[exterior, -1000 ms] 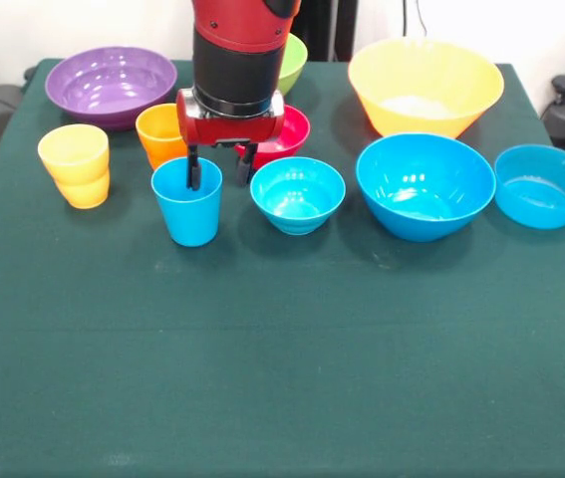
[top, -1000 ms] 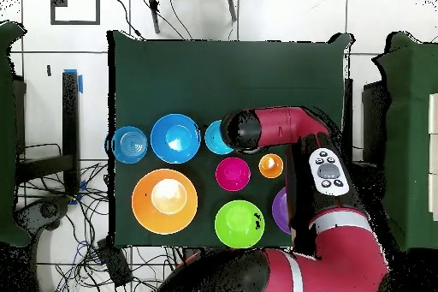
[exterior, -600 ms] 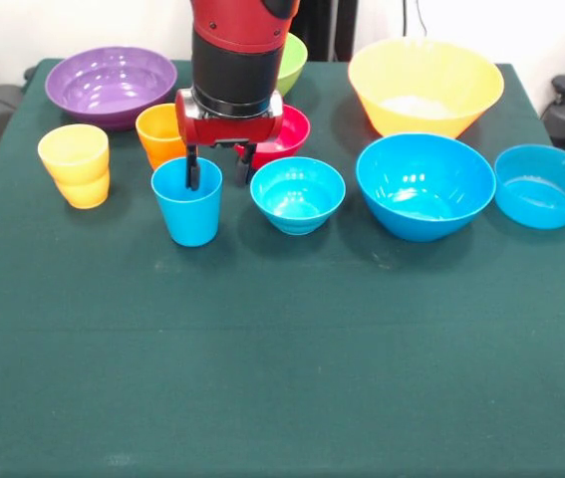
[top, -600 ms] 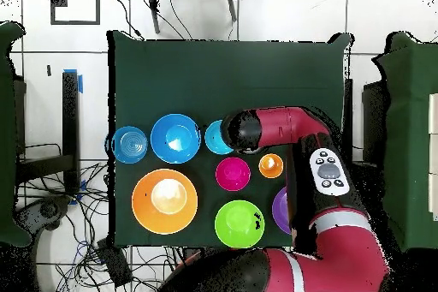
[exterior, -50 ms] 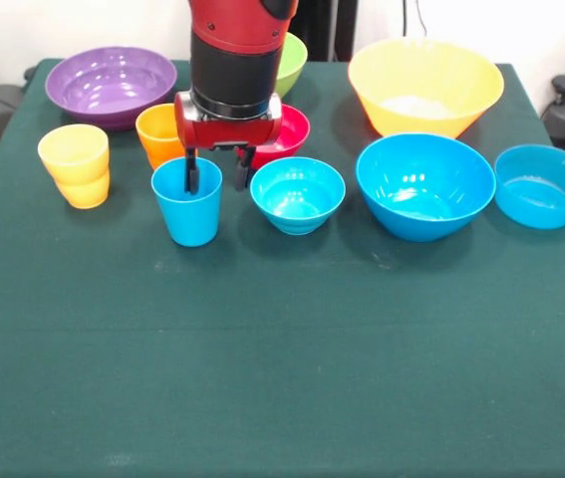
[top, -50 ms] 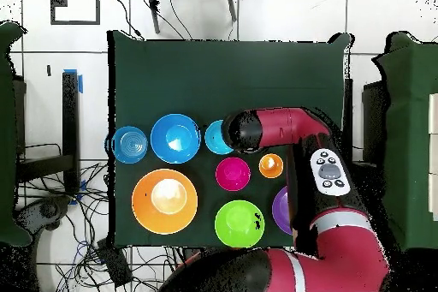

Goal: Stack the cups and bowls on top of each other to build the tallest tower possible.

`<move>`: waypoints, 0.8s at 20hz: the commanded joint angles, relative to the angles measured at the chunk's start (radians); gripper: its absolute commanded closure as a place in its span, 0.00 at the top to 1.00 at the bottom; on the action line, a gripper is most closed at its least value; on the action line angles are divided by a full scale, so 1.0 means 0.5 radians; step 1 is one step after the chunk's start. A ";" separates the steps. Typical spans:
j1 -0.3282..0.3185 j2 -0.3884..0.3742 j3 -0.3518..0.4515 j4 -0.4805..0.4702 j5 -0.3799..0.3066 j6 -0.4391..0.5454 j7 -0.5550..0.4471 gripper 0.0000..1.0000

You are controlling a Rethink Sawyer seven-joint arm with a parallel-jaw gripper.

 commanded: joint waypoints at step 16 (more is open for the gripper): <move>-0.006 0.121 0.075 0.006 -0.204 -0.121 -0.166 1.00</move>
